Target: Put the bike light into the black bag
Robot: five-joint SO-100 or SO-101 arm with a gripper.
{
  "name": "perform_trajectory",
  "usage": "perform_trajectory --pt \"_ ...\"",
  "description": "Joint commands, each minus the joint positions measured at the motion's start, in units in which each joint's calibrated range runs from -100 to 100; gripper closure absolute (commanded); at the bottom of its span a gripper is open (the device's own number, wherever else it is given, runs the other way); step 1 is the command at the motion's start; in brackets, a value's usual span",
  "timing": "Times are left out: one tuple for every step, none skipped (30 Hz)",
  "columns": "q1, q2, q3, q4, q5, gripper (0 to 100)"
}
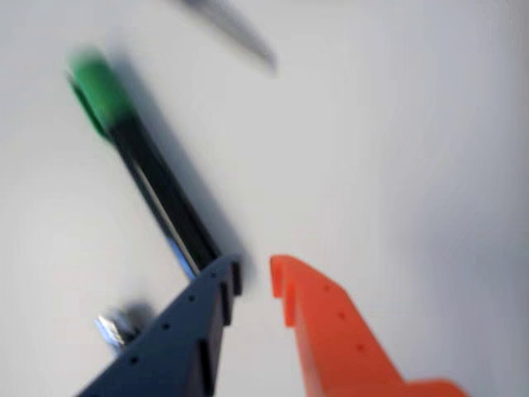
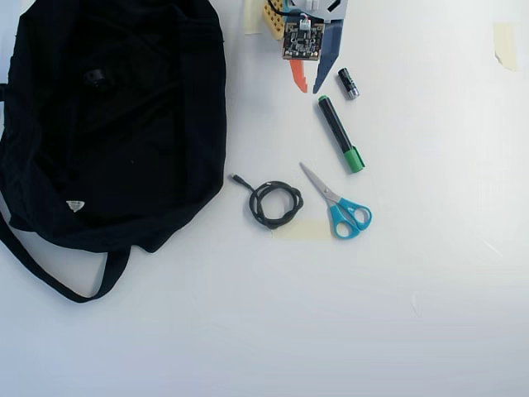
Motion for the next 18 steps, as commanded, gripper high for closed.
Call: perform_trajectory --pt "0.0 -11.9 14.2 -1.1 0.4 95" --pt "0.0 -14.1 16.8 -1.0 0.6 95" --pt "0.0 -16.4 19.3 -1.0 1.3 95" --pt "0.0 -18.5 21.4 -1.0 2.7 95" --pt "0.1 -20.6 23.3 -1.0 4.0 95" --pt "0.6 -22.6 25.4 -1.0 5.3 95" --pt "0.7 -24.6 27.4 -1.0 6.3 95" --pt "0.7 -26.5 29.5 -1.0 6.5 95" --pt "0.5 -28.1 30.7 -0.7 6.3 95" --pt "0.4 -29.4 30.6 0.7 6.2 95" --pt "0.4 -30.6 30.5 2.9 6.2 95" --pt "0.7 -31.4 30.5 5.8 6.2 95" --pt "0.7 -31.7 30.4 7.2 6.2 95" --pt "0.7 -31.8 30.4 7.0 6.2 95" --pt "0.7 -31.8 30.4 7.0 6.2 95" --pt "0.5 -31.8 30.4 7.0 6.2 95" --pt "0.2 -31.8 30.4 6.9 6.4 95" --pt "0.1 -31.8 30.4 6.8 6.5 95"
